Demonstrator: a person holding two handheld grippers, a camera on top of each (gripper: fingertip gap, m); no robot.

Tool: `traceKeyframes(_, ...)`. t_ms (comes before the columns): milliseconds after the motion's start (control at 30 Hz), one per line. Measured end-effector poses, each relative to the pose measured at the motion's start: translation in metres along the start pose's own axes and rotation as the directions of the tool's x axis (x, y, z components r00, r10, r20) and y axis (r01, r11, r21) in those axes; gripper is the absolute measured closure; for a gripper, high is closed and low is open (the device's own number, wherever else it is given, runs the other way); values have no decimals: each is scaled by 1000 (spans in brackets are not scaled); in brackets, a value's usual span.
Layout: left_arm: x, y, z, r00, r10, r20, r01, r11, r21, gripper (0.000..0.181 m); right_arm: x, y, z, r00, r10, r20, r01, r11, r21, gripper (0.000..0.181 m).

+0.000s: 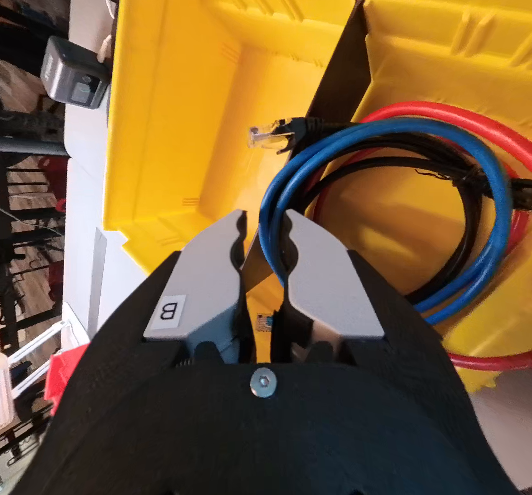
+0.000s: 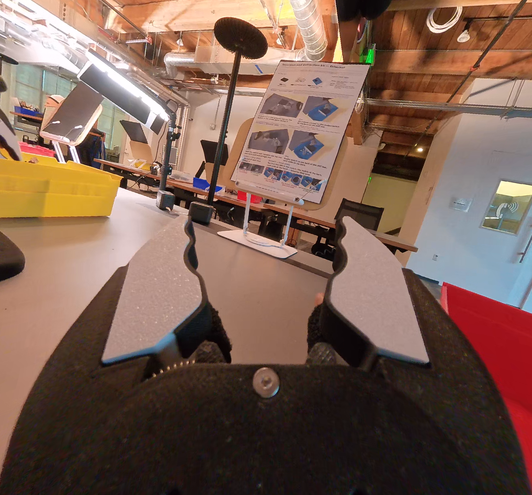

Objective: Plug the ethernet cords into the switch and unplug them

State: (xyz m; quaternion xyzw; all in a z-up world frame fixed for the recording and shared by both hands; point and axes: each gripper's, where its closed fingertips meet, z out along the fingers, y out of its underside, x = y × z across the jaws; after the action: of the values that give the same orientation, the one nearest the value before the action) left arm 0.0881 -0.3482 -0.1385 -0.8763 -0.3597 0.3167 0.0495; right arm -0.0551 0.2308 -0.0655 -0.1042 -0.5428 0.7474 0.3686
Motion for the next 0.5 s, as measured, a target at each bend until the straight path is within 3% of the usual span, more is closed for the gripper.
traceKeyframes(67,2,2,0,1000,-7,-5,7,1000,-17,169,0,0,0,1000,-1,0,1,1000,0,89)
traceKeyframes(233,-6,1,-24,993,39,109,-36,999,-33,171,-1,0,0,1000,-3,2,3,1000,-2,90)
traceKeyframes(367,-29,-9,-69,948,45,314,-44,999,-11,171,-1,1,0,1000,-4,2,4,1000,-2,91)
traceKeyframes(500,-58,-25,-122,811,40,584,-54,999,6,172,-1,1,0,1000,-7,3,7,1000,-2,91)
